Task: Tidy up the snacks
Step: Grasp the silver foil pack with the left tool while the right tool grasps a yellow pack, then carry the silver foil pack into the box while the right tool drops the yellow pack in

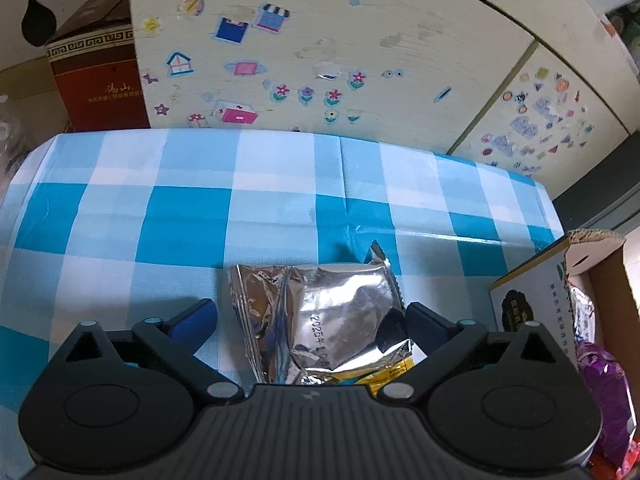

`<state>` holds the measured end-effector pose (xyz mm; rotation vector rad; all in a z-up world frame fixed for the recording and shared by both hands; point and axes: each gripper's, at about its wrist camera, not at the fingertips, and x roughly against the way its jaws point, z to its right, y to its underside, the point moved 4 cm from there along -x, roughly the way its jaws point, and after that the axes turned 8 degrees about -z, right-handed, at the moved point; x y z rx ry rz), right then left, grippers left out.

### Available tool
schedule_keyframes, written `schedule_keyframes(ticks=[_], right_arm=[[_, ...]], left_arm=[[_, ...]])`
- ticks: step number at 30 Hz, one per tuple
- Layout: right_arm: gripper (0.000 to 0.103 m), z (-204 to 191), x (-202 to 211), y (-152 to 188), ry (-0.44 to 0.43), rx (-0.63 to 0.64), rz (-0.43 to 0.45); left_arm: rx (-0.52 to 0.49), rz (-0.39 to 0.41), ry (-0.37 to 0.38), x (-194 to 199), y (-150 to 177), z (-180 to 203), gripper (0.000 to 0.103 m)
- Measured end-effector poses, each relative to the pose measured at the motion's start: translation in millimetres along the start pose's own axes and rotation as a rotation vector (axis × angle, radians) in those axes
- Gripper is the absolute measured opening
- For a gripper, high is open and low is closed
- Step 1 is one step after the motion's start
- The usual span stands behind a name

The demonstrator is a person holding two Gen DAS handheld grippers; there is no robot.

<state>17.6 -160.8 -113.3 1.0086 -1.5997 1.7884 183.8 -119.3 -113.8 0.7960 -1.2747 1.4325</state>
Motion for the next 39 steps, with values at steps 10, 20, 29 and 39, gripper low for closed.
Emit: schedule_keyframes(ticks=[10,20,29,39], right_arm=[[0.057,8.6,8.1,-2.0,-0.062,-0.094,-0.011],[0.057,15.1,5.0,1.2,-0.08,-0.148,-0.025],[0.057,18.6,5.0,1.9,-0.092,-0.171,-0.028],[0.057,17.6,1.8,3.3,-0.086,-0.154,-0.042]], left_arm=[[0.141,-0.001,0.089,18.2,-0.3,-24.0,0.072],[0.21,0.018,0.076,26.6,-1.0,-42.3,0.072],[0.094,0.071,0.002,17.9,-5.3,-14.9,0.093],[0.004,0.075,-0.093,-1.5,-2.0,3.7,0.096]])
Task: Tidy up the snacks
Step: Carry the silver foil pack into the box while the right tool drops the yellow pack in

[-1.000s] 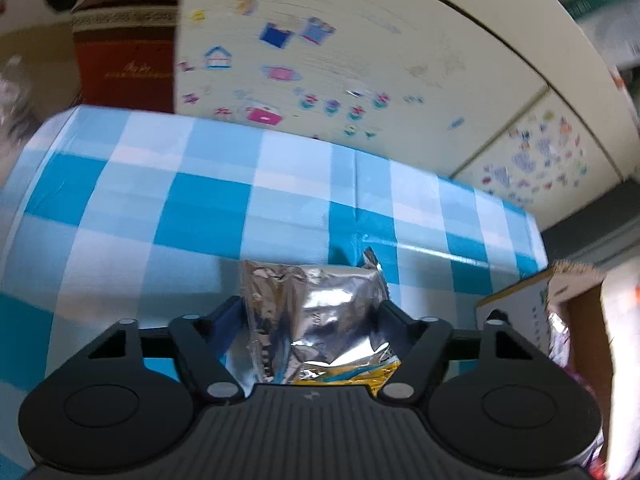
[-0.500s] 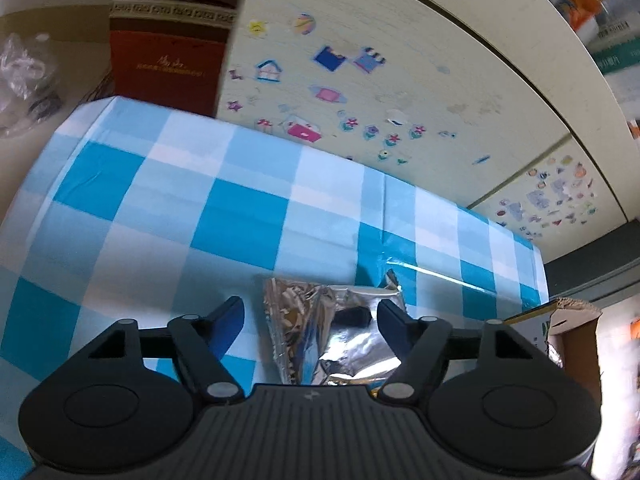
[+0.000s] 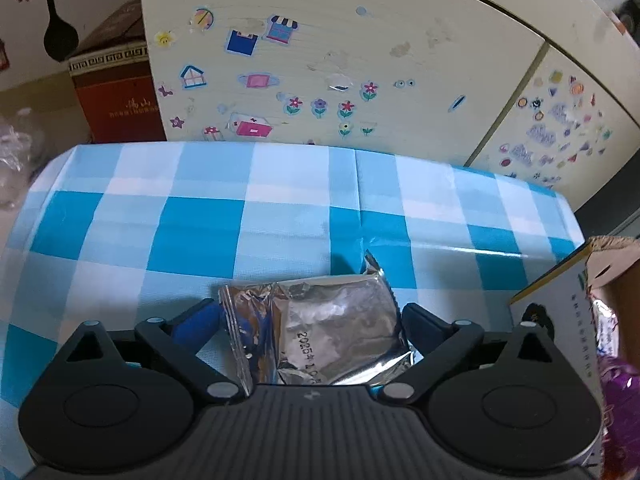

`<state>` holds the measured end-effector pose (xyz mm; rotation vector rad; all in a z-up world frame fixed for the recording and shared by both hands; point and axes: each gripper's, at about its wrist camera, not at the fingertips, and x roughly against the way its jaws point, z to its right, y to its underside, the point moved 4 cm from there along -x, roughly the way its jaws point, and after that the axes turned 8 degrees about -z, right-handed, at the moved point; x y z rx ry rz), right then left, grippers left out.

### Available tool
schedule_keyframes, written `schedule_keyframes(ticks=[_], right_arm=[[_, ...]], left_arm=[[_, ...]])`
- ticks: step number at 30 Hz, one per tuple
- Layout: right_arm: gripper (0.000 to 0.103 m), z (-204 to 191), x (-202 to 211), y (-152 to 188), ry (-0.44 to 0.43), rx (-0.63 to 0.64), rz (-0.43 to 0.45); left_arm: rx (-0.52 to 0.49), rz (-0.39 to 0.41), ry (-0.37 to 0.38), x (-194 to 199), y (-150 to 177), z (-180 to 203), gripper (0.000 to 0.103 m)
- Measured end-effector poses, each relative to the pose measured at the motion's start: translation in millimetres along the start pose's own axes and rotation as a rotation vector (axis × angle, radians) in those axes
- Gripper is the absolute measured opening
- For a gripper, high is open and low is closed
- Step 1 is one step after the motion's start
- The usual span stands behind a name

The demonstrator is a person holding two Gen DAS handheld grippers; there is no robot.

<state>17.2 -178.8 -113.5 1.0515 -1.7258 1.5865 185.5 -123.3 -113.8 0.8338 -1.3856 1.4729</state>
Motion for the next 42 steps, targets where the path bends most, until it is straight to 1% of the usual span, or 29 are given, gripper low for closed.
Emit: schedule_keyframes(ticks=[3,6,13,20,23,27,32,42], right_arm=[[0.057,-1.2,0.3,0.0,-0.001,-0.002,0.001],[0.057,-0.5,1.0,-1.5,-0.004,-0.003,0.0],[0.057,-2.4,4.8,-4.8,-0.004,0.009,0.02],[0.056,-8.8,17.6,-8.4,-0.002,0.023,0.061],[0.056,-10.2,27.0,-11.5,0.001,0.025,0.089],[0.056,-7.9,40.1,-15.4,0.004,0.013,0.123],[0.056,-2.2,60.0,-20.4,0.011,-0.006,0.164],[0.057,22.2,108.9,-32.1,0.012,-0.073,0.261]], left_arm=[[-0.005,0.012,0.01,4.3,-0.8,-2.1,0.086],[0.037,0.012,0.03,10.4,-3.4,-9.8,0.081],[0.064,0.044,0.018,35.6,-5.4,-28.2,0.081],[0.1,0.066,-0.001,65.4,4.5,-52.9,0.081],[0.112,0.073,-0.008,78.5,15.0,-62.1,0.081],[0.125,0.073,0.0,92.1,32.6,-72.1,0.081],[0.152,0.065,0.003,100.6,55.6,-80.5,0.081],[0.13,0.096,0.002,115.3,99.1,-79.3,0.081]])
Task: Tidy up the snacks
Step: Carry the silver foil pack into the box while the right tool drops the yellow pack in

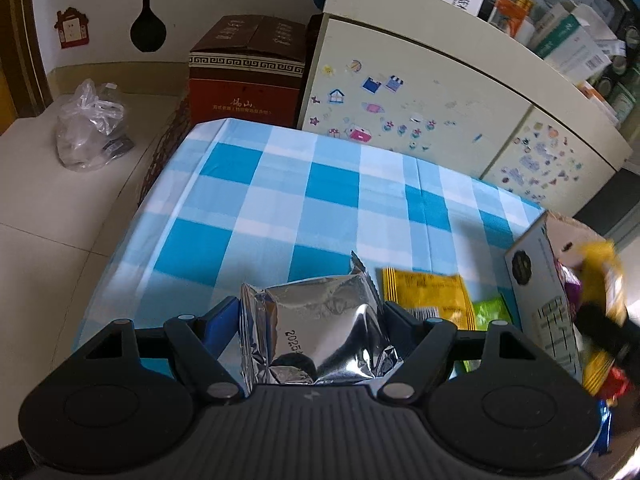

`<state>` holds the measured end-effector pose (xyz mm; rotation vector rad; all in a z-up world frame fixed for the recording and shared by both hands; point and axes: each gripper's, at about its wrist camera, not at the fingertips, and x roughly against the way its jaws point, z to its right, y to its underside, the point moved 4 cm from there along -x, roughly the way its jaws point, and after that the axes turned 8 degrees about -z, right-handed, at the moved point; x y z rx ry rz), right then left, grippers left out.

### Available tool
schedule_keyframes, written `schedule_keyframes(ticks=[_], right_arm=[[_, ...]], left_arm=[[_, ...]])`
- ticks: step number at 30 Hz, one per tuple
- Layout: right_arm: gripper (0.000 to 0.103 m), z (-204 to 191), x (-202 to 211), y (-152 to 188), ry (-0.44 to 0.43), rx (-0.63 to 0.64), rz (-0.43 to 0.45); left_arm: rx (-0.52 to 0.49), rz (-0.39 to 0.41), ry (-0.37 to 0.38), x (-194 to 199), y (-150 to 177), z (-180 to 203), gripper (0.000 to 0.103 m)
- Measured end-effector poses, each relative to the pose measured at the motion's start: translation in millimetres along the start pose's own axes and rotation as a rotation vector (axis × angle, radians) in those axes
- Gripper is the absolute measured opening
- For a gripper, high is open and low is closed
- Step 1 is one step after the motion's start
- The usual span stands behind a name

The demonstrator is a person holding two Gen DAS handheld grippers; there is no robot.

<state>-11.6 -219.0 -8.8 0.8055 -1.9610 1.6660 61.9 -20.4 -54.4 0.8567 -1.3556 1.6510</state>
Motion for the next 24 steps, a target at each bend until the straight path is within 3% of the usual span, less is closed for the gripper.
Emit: schedule_keyframes(ticks=[14,24], right_arm=[[0.056,43.1,37.1,-1.2,0.032,-0.14,0.027],[0.056,77.6,64.8,-7.4,0.025,-0.229,0.076]], left_arm=[[-0.039,-0.026,0.026,16.8,49.9,11.8,0.081],[-0.07,-0.011,0.061,34.9,54.6,42.9,0.081]])
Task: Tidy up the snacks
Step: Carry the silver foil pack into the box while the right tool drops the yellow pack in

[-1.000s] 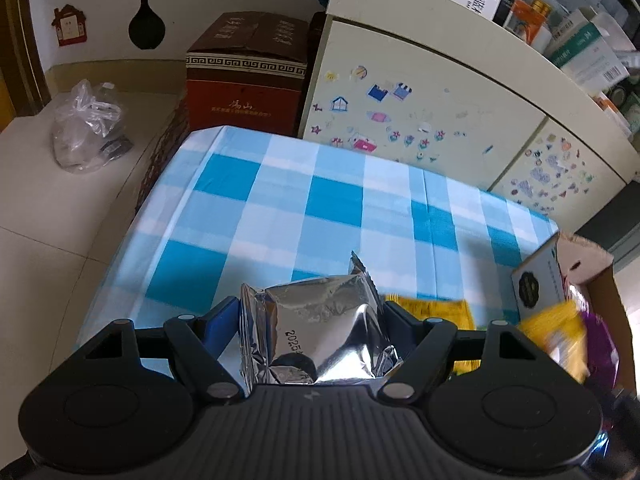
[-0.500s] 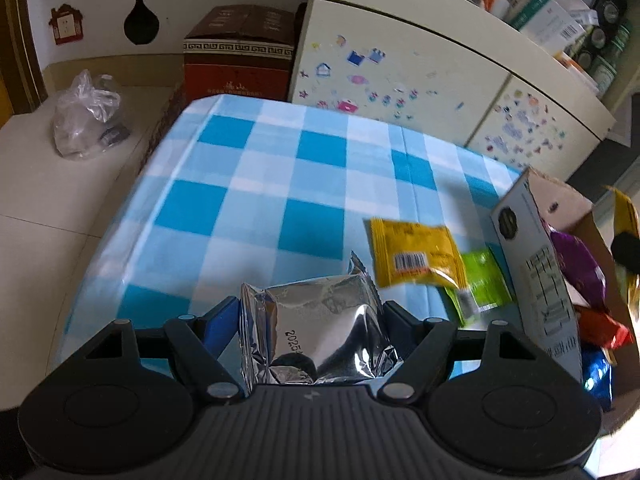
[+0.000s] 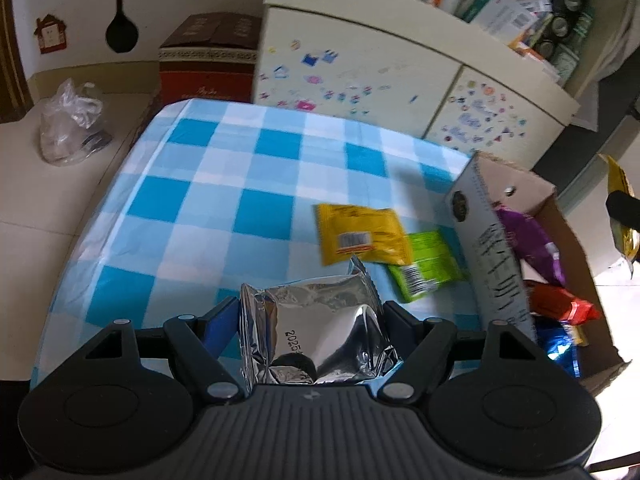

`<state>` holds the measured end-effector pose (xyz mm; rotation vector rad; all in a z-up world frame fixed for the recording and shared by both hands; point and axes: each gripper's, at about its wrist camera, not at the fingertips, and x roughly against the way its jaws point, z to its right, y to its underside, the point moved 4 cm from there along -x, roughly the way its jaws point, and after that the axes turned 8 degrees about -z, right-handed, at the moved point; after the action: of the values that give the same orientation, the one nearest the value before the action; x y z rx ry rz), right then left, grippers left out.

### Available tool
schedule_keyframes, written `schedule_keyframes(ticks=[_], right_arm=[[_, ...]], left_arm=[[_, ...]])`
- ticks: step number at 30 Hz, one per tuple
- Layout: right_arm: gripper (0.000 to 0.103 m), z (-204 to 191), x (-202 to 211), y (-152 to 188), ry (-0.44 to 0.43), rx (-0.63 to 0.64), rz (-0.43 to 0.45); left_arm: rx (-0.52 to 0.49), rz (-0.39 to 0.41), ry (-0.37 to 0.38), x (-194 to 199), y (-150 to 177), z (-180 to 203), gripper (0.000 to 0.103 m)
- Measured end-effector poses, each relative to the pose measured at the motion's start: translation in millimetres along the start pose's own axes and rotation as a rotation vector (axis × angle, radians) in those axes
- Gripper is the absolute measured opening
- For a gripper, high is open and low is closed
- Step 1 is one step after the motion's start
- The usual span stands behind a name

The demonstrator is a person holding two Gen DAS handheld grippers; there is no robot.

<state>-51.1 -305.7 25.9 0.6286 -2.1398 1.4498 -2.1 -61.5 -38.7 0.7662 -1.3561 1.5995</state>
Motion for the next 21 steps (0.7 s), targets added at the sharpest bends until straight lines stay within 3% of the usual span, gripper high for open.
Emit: schedule_keyframes(ticks=[21], right_arm=[[0.057,89.9,49.9,-23.7,0.014,-0.281,0.124]], left_arm=[[-0.171,0.012,0.139,7.4,-9.5,133.3,0.081]])
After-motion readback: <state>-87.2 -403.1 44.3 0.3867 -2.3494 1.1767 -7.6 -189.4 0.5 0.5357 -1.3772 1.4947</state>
